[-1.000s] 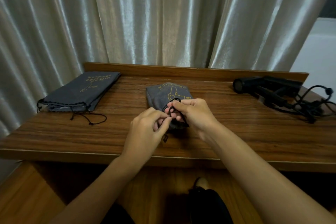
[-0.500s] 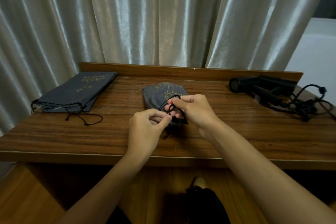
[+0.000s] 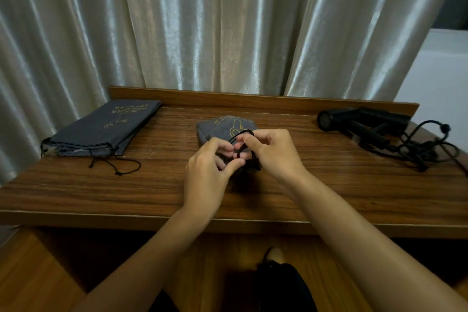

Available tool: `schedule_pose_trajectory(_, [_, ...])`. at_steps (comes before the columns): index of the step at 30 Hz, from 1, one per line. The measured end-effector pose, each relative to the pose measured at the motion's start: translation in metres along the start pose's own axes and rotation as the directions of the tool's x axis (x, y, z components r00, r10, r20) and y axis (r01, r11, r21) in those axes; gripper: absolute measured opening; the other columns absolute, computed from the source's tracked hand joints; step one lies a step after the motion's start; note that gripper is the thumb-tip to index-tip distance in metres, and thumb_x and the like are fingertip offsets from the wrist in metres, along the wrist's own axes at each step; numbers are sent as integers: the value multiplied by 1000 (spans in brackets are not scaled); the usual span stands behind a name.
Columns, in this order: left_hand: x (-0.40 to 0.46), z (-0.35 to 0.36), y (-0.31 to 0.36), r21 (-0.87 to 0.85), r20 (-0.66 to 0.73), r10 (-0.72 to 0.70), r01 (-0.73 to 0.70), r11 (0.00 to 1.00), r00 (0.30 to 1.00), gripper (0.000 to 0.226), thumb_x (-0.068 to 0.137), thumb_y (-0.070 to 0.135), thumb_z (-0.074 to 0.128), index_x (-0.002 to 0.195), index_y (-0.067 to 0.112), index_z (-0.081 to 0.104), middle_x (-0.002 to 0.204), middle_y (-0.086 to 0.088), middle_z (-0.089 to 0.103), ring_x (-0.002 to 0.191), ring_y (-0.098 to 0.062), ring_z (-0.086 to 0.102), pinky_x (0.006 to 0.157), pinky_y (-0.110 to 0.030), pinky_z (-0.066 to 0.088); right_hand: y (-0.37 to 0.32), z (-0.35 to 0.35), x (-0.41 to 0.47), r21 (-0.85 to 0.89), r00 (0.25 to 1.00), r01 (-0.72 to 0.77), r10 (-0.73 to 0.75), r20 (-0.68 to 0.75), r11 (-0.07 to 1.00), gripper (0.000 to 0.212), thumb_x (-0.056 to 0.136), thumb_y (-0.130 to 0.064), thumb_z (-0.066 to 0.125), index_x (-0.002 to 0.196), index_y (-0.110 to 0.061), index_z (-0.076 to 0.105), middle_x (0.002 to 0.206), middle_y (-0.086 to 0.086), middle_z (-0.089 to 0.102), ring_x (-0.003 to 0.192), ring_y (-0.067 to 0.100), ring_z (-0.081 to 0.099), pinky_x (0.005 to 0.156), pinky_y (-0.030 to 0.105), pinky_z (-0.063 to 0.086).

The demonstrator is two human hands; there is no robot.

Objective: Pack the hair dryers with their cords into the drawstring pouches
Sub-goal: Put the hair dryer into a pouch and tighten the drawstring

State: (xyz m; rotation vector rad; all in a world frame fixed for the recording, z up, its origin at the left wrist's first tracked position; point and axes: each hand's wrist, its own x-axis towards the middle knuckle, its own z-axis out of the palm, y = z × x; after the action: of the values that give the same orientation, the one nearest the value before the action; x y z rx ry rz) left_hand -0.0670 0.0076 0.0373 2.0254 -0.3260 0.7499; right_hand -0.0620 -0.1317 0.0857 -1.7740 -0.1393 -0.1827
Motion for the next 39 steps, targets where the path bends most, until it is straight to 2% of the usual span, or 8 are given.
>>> schedule_pose_trajectory(4, [0,2,0,-85,54,26,-21,996,998,30,73,16,82,99,14,69,83,7,62,61,-9,56,59,-17,49,-1,-3,2,-178,990,134,-125,60,975,19,98,-18,59,92,-12,76,78,4,75,68,13,71,72,33,60])
schedule_pose_trajectory(9, [7,1,-3,-205,218,-69,115,972,973,28,74,15,81,100,14,69,79,1,66,48,0,45,50,-11,38,-2,-13,8,-289,978,191,-156,141,938,19,97,-17,60,90,-13,77,76,0,75,67,12,73,61,21,55])
schedule_pose_trajectory(15, [22,0,-6,-168,426,-110,198,966,898,18,75,17,82,87,14,68,59,6,53,40,2,42,43,-6,29,11,-19,8,-313,978,189,-149,147,931,19,96,-18,62,87,-10,77,75,4,75,68,14,72,64,30,57])
schedule_pose_trajectory(21, [24,4,-13,-104,372,-117,166,981,921,22,75,25,83,72,16,63,51,9,48,42,-2,37,45,-14,29,16,-19,5,-364,977,203,-161,141,909,22,96,-21,63,80,-13,77,70,5,72,64,7,61,60,33,49])
schedule_pose_trajectory(26, [11,6,-7,158,132,115,-136,978,985,22,78,29,76,74,22,55,74,9,46,68,-6,45,56,-20,33,16,-17,1,-236,979,199,-180,97,951,23,95,-17,63,80,-7,76,73,13,70,65,14,61,64,39,51])
schedule_pose_trajectory(29, [5,12,-3,167,31,161,-164,972,986,19,80,23,72,76,20,53,80,9,45,77,-9,44,62,-17,35,18,-11,-3,-188,977,212,-210,32,959,22,95,-17,63,80,-9,76,74,10,72,69,18,66,69,44,54])
schedule_pose_trajectory(33, [0,19,-4,205,-97,158,-136,969,983,18,80,19,69,76,17,51,82,6,47,80,-13,43,66,-20,34,23,-1,-12,-169,957,268,-282,-65,949,16,95,-18,64,88,-17,79,79,-6,75,77,6,69,71,29,55])
schedule_pose_trajectory(39, [-2,22,-8,322,-118,270,-221,921,956,14,81,18,68,79,11,55,85,-1,52,81,-18,44,63,-27,40,33,12,-26,-186,890,335,-375,-261,924,16,91,-14,68,101,-25,76,90,-17,73,89,-6,67,79,12,50])
